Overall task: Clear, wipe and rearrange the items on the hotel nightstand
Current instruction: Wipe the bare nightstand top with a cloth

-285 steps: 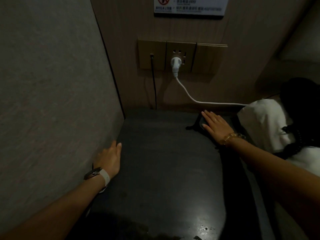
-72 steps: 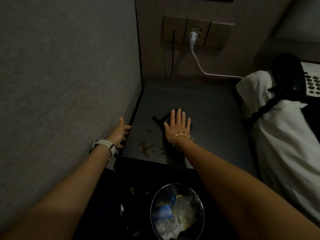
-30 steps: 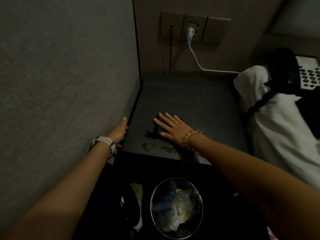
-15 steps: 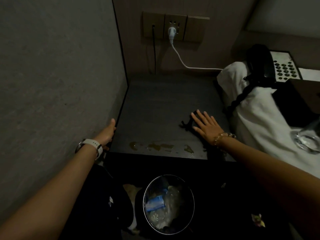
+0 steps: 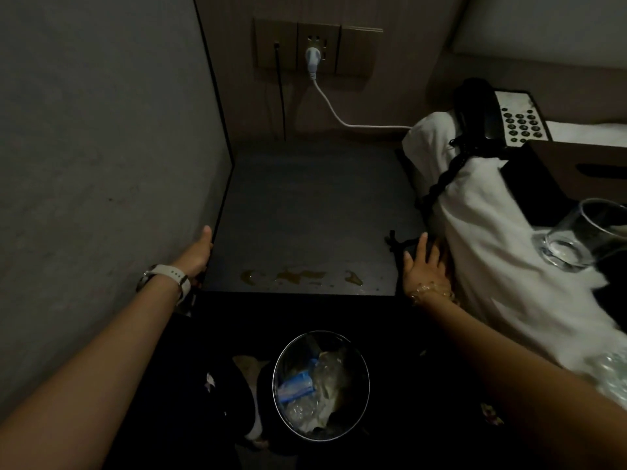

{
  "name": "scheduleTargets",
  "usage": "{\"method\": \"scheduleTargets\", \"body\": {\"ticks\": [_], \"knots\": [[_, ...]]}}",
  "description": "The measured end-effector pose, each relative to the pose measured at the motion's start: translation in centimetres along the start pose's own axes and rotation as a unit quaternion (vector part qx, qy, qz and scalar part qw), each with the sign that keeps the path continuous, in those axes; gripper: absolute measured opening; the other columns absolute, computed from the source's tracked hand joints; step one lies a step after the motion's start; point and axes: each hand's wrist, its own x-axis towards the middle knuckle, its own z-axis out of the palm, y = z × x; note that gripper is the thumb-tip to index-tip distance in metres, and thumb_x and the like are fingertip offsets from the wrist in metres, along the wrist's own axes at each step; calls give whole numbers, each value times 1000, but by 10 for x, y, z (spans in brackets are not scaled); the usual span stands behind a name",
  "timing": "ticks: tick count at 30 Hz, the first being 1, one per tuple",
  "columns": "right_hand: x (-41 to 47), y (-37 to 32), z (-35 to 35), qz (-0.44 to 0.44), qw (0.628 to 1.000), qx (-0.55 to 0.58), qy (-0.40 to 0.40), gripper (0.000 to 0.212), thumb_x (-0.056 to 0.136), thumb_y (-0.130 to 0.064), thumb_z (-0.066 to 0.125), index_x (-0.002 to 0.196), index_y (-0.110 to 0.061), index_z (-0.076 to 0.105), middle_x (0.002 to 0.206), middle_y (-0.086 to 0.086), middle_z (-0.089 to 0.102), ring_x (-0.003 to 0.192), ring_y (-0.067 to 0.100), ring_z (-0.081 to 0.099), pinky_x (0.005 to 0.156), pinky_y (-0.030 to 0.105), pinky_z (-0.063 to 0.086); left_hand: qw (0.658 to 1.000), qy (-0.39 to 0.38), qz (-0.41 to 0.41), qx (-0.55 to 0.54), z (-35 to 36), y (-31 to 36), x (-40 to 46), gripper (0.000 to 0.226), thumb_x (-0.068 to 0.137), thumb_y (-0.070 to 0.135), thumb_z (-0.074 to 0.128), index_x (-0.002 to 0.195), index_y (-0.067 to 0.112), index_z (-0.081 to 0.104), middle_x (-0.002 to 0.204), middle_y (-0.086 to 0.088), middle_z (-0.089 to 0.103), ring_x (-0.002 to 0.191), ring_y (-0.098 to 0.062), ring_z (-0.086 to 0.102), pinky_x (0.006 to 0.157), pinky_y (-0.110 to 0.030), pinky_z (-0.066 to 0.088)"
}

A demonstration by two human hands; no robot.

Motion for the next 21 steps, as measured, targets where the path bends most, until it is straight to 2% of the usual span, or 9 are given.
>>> {"method": "scheduleTargets", "body": {"ticks": [3, 7, 15, 21], "knots": [[-23, -6, 5, 10, 999, -35, 28, 62, 102, -49, 11, 153, -23, -13, 163, 8, -10, 150, 29, -1, 121, 48, 4, 1000, 3, 16, 9, -1, 0, 0, 74, 101, 56, 16, 129, 0, 55, 136, -27, 53, 124, -43, 51, 94, -42, 44], [-48, -22, 13, -5, 998, -44, 34, 62, 103, -46, 12, 153, -20, -13, 161, 10, -18, 149, 28, -13, 120, 47, -6, 998, 32, 27, 51, -1, 2, -8, 72, 99, 60, 16, 144, 10, 41, 149, -14, 43, 135, -33, 42, 106, -41, 33], [-76, -77, 42, -64, 996, -45, 34, 64, 102, -49, 11, 152, -19, -17, 159, 11, -23, 148, 28, -19, 120, 48, -10, 993, 46, 28, 102, -1, 7, -15, 70, 101, 55, 12, 153, 10, 24, 159, -11, 26, 146, -30, 24, 120, -47, 14], [-86, -104, 51, -99, 993, -51, 29, 65, 102, -50, 10, 152, -19, -18, 159, 10, -23, 148, 28, -19, 120, 48, -10, 994, 43, 31, 99, -2, 6, -16, 68, 102, 55, 13, 154, 12, 21, 160, -10, 23, 147, -30, 22, 120, -49, 15]]}}
